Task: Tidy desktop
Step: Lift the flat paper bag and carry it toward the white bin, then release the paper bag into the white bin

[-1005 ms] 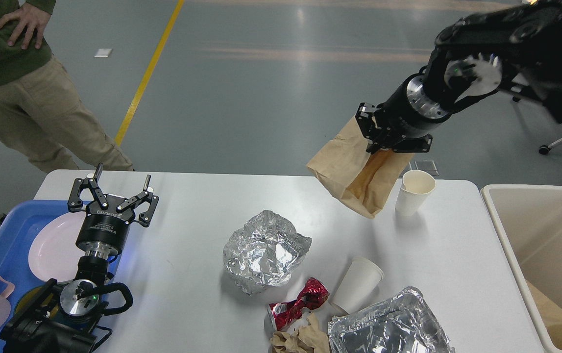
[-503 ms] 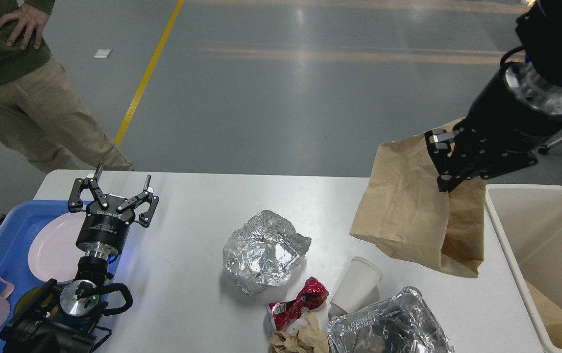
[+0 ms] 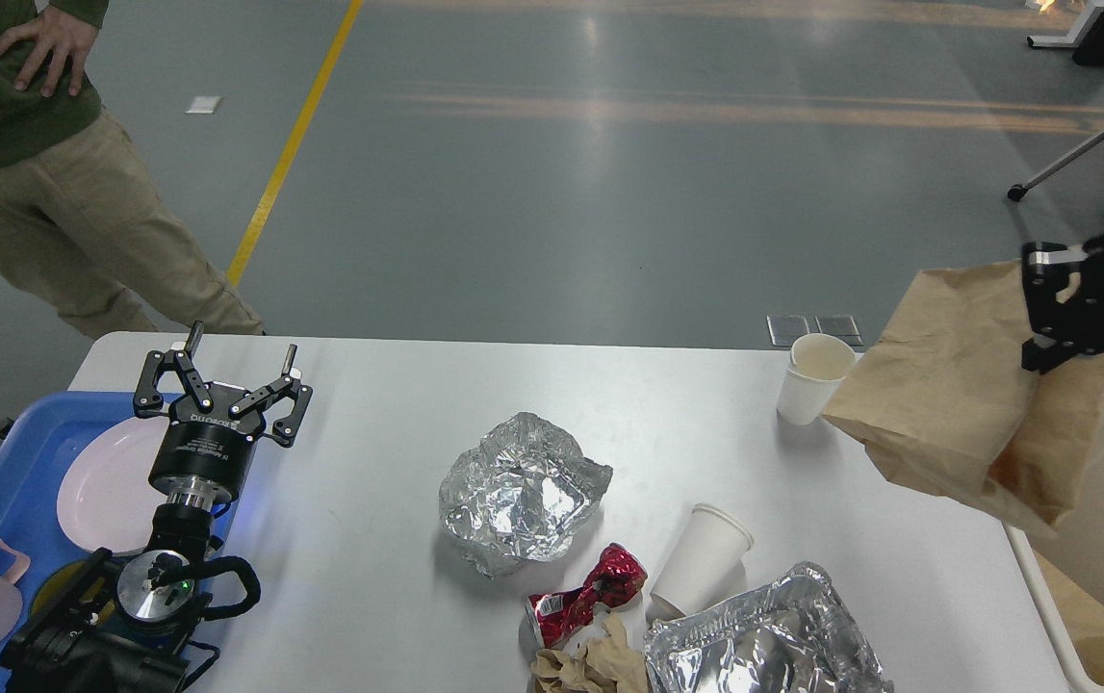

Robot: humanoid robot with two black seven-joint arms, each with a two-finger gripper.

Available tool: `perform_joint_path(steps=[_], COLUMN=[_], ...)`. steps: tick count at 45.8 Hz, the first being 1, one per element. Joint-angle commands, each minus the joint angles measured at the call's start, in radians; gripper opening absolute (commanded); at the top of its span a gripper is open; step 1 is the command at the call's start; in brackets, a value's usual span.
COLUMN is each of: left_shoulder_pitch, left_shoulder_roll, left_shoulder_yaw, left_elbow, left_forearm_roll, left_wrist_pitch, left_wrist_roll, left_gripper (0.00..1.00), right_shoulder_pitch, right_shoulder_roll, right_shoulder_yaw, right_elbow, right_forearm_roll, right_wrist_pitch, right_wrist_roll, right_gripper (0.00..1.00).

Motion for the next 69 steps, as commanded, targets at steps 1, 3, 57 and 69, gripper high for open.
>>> perform_joint_path(steps=[1,3,57,69], left_shoulder_pitch=[0.0,0.0,0.0,-0.002], left_shoulder_roll=[0.0,0.0,0.0,0.0], left_shoulder_yaw=[0.0,0.0,0.0,0.0], left_elbow=[0.0,0.0,0.0,0.0], left_forearm_roll=[0.0,0.0,0.0,0.0], left_wrist_pitch=[0.0,0.0,0.0,0.0], left_wrist_roll=[0.0,0.0,0.0,0.0], left_gripper=[0.96,0.96,0.96,0.96], right_shoulder_pitch=[-0.138,-0.201,-1.958,-1.968], right_shoulder_roll=[-0.148,-0.19,0.25,0.264], right_shoulder_yaw=[-0.013,-0.004,0.783,0.791], right_elbow=[-0.113,-0.162,-1.377,-1.377], right_forearm_roll=[-0.068,-0.077,-0.059,-0.033], right_wrist_pitch=[-0.068,-0.094,-0.829,-0.829], right_wrist_roll=[-0.005,-0.003,-0.008,-0.011], right_gripper=[0.0,0.0,0.0,0.0])
